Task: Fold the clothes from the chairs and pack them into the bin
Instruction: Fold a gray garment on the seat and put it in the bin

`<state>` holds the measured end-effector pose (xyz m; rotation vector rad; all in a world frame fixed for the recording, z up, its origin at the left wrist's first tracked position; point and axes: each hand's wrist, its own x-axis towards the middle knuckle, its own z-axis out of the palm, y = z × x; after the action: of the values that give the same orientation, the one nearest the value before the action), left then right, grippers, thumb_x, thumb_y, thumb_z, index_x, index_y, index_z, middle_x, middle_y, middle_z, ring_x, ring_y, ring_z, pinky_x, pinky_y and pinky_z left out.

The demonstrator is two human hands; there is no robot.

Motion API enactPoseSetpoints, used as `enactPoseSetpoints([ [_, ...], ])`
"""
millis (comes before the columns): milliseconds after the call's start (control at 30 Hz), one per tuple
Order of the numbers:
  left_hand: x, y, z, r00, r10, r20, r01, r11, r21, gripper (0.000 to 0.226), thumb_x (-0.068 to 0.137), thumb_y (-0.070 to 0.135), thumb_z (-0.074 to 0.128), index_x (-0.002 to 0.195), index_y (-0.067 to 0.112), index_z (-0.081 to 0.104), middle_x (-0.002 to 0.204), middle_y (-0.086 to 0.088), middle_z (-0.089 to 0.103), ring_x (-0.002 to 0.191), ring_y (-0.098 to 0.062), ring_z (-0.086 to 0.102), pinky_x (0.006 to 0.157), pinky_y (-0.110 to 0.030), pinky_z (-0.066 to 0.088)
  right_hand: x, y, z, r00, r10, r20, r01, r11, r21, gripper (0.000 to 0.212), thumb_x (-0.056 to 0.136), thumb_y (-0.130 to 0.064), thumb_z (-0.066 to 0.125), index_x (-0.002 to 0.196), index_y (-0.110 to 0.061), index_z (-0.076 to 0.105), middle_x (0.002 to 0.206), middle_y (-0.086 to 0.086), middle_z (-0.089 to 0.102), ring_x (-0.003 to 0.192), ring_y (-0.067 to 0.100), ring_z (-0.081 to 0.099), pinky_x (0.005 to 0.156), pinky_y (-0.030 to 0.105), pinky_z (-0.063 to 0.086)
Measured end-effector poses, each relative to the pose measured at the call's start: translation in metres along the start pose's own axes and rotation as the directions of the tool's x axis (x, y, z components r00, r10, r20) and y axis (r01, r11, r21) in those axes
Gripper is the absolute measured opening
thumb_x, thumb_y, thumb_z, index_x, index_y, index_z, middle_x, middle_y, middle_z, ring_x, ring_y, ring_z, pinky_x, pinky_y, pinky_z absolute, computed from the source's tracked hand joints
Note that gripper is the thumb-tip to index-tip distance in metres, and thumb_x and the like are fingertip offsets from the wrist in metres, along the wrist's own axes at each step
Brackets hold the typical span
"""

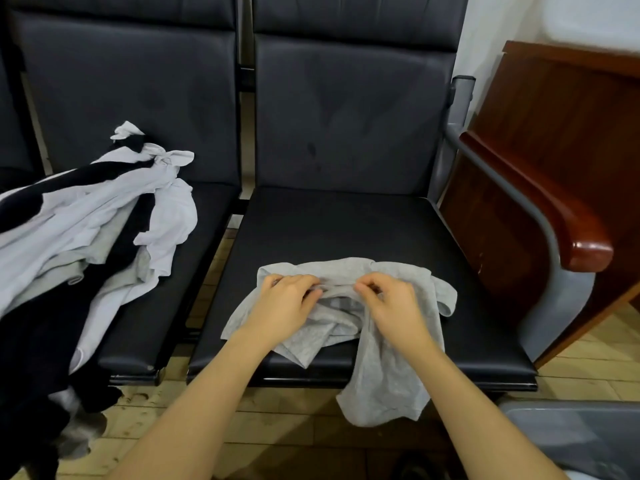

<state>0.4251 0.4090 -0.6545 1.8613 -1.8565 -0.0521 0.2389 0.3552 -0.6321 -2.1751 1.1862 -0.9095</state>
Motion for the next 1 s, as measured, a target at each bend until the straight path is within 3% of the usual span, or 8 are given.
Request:
enactPoseSetpoints([
  [67,0.0,0.002,-0.001,1.0,0.004,-0.006,-0.004,1.0,-0.028,0.03,0.099,0.04,0.039,0.113,0.026,0.062,0.111,0.012,0.066,0.105,-0.006,0.056,0.088,-0.019,0.016,0.004,0.0,-0.008,0.994,0.113,0.003,-0.113,0.989,0.091,0.012,0.093,-0.019,0.058,0.087,-0.014,0.068,0.075,-0.006,0.066,0.071,0.008,0.061,0.067,0.022,0.049],
  [200,0.0,0.008,0.002,0.998,0.052,0.025,-0.052,0.999,-0.006,0.031,0.096,0.045,0.045,0.121,0.028,0.054,0.104,0.013,0.066,0.105,-0.004,0.054,0.087,-0.016,0.014,0.006,0.018,-0.013,0.992,0.112,0.05,-0.108,0.991,-0.072,0.011,0.095,-0.017,0.055,0.093,-0.015,0.065,0.075,-0.004,0.064,0.069,0.009,0.059,0.07,0.03,0.049],
  [300,0.001,0.015,0.006,0.993,0.103,-0.05,-0.104,0.994,-0.014,0.031,0.09,0.05,0.047,0.112,0.029,0.054,0.104,0.015,0.061,0.102,-0.006,0.051,0.087,-0.018,0.017,0.002,0.018,-0.015,0.989,0.143,0.045,-0.148,0.981,0.125,0.012,0.096,-0.012,0.052,0.097,-0.018,0.062,0.072,-0.001,0.059,0.057,0.003,0.051,0.057,0.017,0.043],
  [400,0.007,0.025,0.011,0.985,0.141,-0.098,-0.145,0.989,-0.037,0.041,0.083,0.059,0.041,0.106,0.034,0.063,0.107,0.016,0.055,0.105,-0.005,0.038,0.085,-0.025,0.019,0.003,0.009,-0.021,0.992,0.125,0.029,-0.128,0.944,0.304,0.018,0.095,-0.006,0.051,0.093,-0.017,0.065,0.088,-0.008,0.063,0.078,-0.005,0.058,0.072,0.007,0.044],
  [467,0.012,0.031,0.014,0.991,0.118,-0.064,-0.123,0.99,-0.069,0.034,0.085,0.056,0.051,0.106,0.035,0.065,0.107,0.015,0.052,0.105,-0.006,0.037,0.084,-0.025,0.018,0.003,0.005,-0.024,0.993,0.111,0.037,-0.117,0.939,0.323,0.02,0.095,-0.005,0.05,0.093,-0.016,0.066,0.095,-0.013,0.063,0.089,-0.013,0.057,0.079,0.003,0.041],
  [633,0.016,0.048,0.021,0.997,0.079,-0.004,-0.079,0.99,-0.12,0.02,0.087,0.042,0.06,0.104,0.033,0.065,0.103,0.017,0.053,0.1,-0.005,0.041,0.078,-0.022,0.013,0.001,0.013,-0.029,0.983,0.18,0.038,-0.183,0.939,0.291,0.018,0.097,-0.012,0.05,0.097,-0.018,0.067,0.096,-0.011,0.066,0.092,-0.007,0.059,0.08,0.007,0.043],
  [800,0.02,0.045,0.009,1.0,0.003,-0.024,-0.012,0.928,-0.372,0.005,0.092,0.026,0.056,0.094,0.026,0.061,0.09,0.013,0.063,0.09,-0.007,0.057,0.09,-0.028,0.039,-0.002,0.018,-0.036,0.991,0.132,0.01,-0.132,0.977,0.165,0.016,0.095,-0.018,0.054,0.092,-0.027,0.066,0.092,-0.014,0.066,0.092,0.0,0.06,0.085,0.015,0.045],
  [1000,0.01,0.027,-0.038,0.985,-0.141,-0.095,0.061,0.815,-0.576,0.002,0.084,0.022,0.07,0.084,0.023,0.072,0.084,0.009,0.069,0.082,-0.003,0.063,0.076,-0.024,0.052,-0.007,0.001,-0.034,0.994,0.018,0.11,-0.041,0.976,0.212,0.013,0.093,-0.017,0.057,0.097,-0.023,0.067,0.095,-0.011,0.065,0.091,-0.003,0.057,0.079,0.01,0.043],
])
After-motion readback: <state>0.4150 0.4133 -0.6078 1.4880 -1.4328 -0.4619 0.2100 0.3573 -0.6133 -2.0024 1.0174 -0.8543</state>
